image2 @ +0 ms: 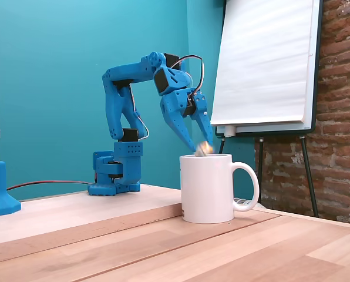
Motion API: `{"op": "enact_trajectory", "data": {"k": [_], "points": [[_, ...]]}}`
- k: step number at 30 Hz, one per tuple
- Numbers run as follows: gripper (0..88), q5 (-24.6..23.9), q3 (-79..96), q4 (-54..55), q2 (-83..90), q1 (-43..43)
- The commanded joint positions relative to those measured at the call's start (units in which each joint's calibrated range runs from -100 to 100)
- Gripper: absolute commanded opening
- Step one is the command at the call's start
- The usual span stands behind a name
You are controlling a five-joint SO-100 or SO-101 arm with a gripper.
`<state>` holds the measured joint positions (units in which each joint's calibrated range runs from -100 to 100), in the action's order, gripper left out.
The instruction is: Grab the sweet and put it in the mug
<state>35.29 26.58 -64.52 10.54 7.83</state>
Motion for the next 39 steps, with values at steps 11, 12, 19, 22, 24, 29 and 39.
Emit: {"op": "enact_trajectory", "data": {"k": [11,12,19,22,24,29,39], "points": [[16.1,-0.15,5.00,0.65,13.13,0.60],[14.3,-0.15,6.43,0.73,14.94,0.67],[2.7,-0.15,19.99,0.73,28.45,4.08],[4.4,0.24,27.21,0.73,35.25,4.73],[4.5,0.39,32.30,0.73,39.89,4.66],[4.5,0.54,43.80,0.81,49.79,4.15],[4.5,3.81,66.19,0.81,69.93,3.65]]}}
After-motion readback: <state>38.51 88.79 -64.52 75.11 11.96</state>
